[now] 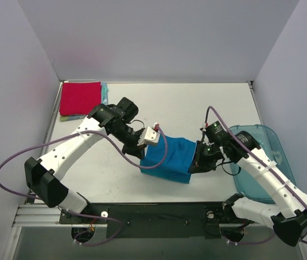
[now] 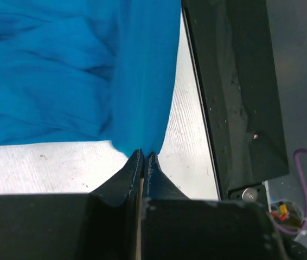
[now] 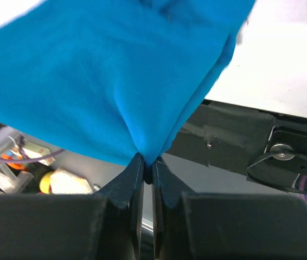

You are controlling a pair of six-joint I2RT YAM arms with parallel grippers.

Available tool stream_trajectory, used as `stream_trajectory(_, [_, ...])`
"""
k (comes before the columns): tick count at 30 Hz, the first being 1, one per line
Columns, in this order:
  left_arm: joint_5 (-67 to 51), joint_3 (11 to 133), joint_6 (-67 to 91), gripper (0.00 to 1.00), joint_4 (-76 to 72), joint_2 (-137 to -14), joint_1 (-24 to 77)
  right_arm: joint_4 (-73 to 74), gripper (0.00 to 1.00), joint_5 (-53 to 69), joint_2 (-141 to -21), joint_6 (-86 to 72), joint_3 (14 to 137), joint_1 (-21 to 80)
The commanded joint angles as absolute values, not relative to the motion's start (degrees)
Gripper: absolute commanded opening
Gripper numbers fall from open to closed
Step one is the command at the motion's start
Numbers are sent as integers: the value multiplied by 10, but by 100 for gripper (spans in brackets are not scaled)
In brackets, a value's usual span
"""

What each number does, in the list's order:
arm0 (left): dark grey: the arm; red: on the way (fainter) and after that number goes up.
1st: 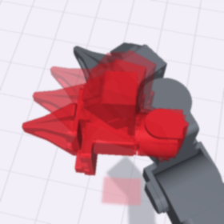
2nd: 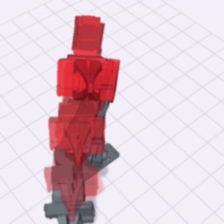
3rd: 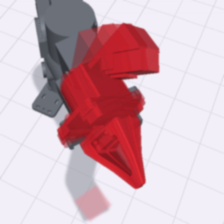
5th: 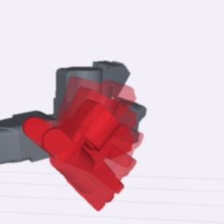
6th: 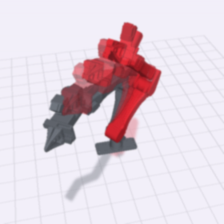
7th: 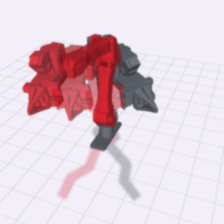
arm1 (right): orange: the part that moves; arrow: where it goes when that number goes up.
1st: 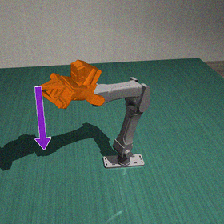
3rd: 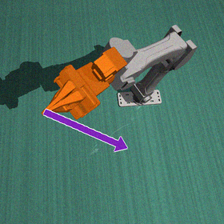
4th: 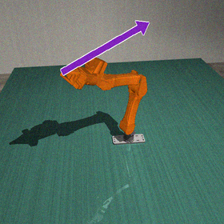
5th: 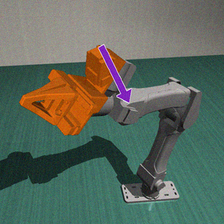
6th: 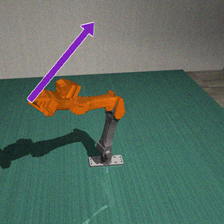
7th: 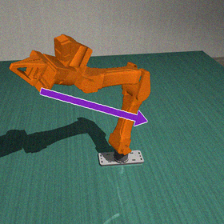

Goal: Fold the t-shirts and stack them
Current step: Fold the long partially folded tshirt into a neat square

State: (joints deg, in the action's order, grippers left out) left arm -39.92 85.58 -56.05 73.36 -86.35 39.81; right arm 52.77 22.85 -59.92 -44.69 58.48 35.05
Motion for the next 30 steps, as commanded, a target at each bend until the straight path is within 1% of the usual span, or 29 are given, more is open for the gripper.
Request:
stream_trajectory(1, [-446,897,-482,0,728,-884,363,582,0,232,-649,-411,647,291])
stream_trajectory(4, [-435,922,-462,0,679,-928,353,567,0,210,-705,-346,668,234])
stream_trajectory(7, [-414,948,-416,0,625,-980,332,515,0,209,-748,-314,668,172])
stream_trajectory(8, [-403,954,-405,0,592,-1003,328,504,0,207,-771,-304,670,166])
stream_trajectory(11, [-360,988,-380,0,557,-1052,318,456,0,197,-823,-292,682,142])
stream_trajectory(16, [-327,1018,-360,0,516,-1130,315,403,0,187,-918,-294,716,117])
stream_trajectory(19, [-303,1027,-349,0,502,-1154,312,387,0,182,-963,-295,738,106])
stream_trajectory(22, [-276,1036,-340,0,508,-1173,307,384,0,206,-1019,-288,774,105])
stream_trajectory(27, [-233,1036,-314,0,497,-1183,301,369,0,209,-1070,-296,823,106])
stream_trajectory(30, [-235,1067,-293,0,532,-1175,301,371,0,220,-1071,-297,835,109])
